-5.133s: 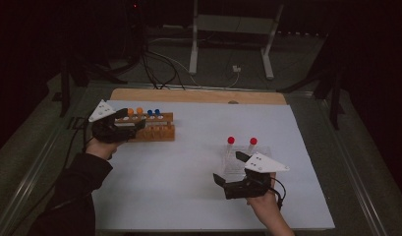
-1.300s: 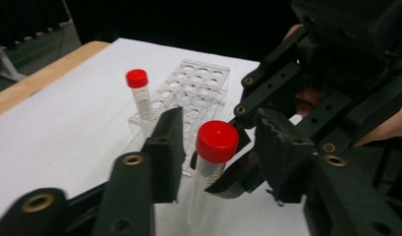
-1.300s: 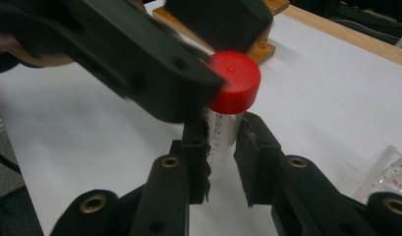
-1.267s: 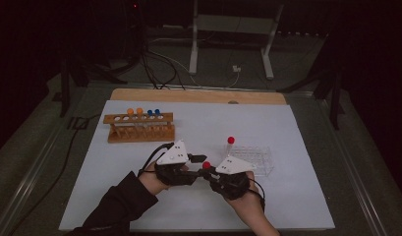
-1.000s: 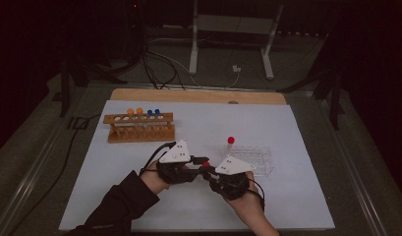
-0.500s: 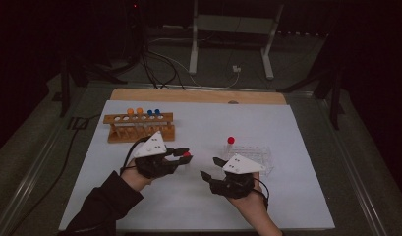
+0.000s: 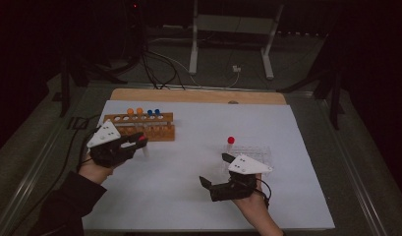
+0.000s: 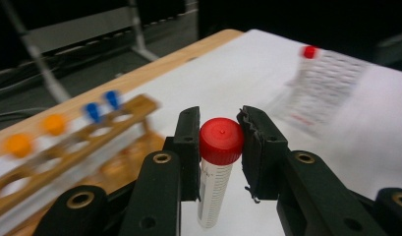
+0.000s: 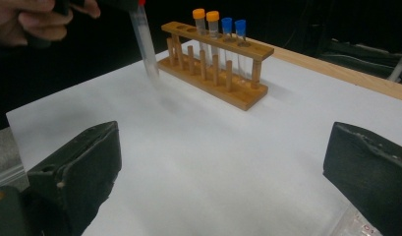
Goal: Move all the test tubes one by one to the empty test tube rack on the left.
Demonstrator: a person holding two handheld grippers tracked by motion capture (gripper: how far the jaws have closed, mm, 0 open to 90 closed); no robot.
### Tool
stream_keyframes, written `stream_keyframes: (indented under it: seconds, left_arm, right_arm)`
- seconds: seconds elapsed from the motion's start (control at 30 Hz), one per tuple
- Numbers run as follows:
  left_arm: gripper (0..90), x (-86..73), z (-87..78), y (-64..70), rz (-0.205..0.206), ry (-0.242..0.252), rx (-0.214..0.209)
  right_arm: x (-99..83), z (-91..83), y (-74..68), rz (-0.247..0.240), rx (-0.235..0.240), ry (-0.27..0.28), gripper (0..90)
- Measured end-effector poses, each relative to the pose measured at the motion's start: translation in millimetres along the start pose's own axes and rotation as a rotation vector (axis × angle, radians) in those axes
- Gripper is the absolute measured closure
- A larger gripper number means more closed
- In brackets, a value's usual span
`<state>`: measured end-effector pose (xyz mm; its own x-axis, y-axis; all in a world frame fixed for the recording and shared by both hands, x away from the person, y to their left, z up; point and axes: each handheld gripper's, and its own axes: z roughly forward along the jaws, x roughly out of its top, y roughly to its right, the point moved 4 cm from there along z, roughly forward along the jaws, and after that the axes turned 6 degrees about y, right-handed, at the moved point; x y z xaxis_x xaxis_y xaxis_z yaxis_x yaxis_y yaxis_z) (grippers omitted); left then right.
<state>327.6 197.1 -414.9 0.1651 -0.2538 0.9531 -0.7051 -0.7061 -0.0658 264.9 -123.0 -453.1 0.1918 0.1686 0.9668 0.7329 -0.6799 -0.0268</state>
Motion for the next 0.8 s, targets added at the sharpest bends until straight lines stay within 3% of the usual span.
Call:
stream_keyframes:
  seconds: [0.07, 0.2, 0.47, 0.8]
  left_arm:
    - [71.7, -0.3, -2.9, -11.0, -0.02, 0.011, 0.032]
    - [71.7, 0.3, -5.6, -28.3, -0.022, -0.004, 0.101]
    - [71.8, 18.2, -13.8, -60.7, -0.022, 0.029, 0.223]
    - [71.8, 31.5, 0.0, -90.9, -0.041, 0.071, 0.289]
  right_arm:
    - [0.4, -0.9, -0.2, 0.012, 0.025, 0.007, 0.6]
    - [1.7, -3.1, -1.1, 0.0, 0.025, 0.028, 0.5]
    - [2.9, -6.3, -0.3, -0.005, 0.027, 0.046, 0.0]
    - [1.7, -6.2, 1.6, -0.002, 0.016, 0.046, 0.0]
